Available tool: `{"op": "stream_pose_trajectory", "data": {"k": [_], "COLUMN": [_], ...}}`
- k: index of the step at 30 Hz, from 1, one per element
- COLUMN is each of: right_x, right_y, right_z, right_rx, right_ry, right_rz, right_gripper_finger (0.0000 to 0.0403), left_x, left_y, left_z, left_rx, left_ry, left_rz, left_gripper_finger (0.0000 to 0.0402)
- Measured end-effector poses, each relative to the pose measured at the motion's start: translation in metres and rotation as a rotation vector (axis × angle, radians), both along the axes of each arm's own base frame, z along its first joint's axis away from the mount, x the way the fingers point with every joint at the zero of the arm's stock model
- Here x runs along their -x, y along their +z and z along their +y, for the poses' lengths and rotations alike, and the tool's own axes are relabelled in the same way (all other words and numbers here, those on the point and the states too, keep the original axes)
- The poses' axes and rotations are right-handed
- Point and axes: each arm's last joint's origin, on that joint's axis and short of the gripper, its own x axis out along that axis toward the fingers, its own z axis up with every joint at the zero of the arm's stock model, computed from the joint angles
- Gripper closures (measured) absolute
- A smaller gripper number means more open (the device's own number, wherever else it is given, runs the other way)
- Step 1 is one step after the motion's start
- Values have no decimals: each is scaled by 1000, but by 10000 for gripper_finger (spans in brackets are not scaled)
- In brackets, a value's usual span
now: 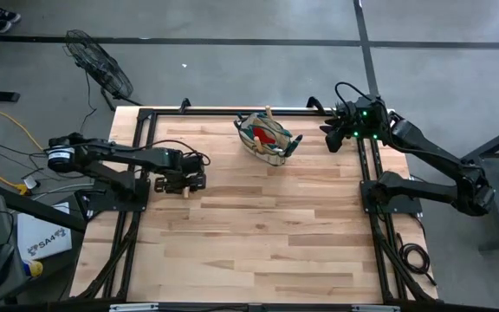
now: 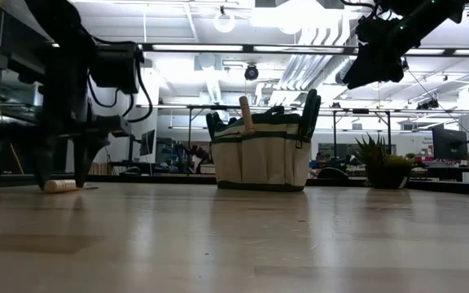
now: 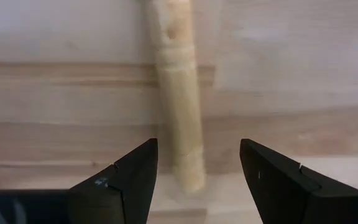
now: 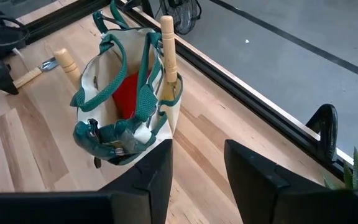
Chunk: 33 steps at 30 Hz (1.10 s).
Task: Pick & Place Garden tools in Gardening bag
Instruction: Put the trowel into the gardening bag
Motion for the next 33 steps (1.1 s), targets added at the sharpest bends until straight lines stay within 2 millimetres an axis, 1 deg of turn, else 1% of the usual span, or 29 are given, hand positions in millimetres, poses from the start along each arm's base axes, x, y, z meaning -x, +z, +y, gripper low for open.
{"op": "stream_pose_trajectory", "data": {"k": [5,8,13,23,24,26,30,32,33], "right_x": [0,0,0,-1,-1,-2,-4,-6,-6], "right_y": [0,0,0,2,2,4,7,9,10], "right_z": [0,0,0,-1,-1,-1,-1,0,0], "right_rx": [0,0,0,14,19,24,25,22,22], "right_ry": [0,0,0,4,4,10,66,102,122], "right_rz": [0,0,-1,-20,-25,-37,-90,-118,-134], "right_gripper_finger": [266,266,266,266,266,266,266,266,266], "left_x": [-1,-2,-2,1,1,1,-5,-10,-12], "left_y": [-7,-13,-19,-19,-19,-19,-10,-2,6], "left_z": [0,1,1,0,0,0,0,0,0], "left_rx": [-1,9,10,5,9,21,36,58,70], "left_ry": [-33,-49,-75,-170,-182,-213,-318,-407,-455], "left_rz": [59,94,131,149,147,142,107,102,93], "left_gripper_finger": [179,189,233,339,346,346,346,346,346]}}
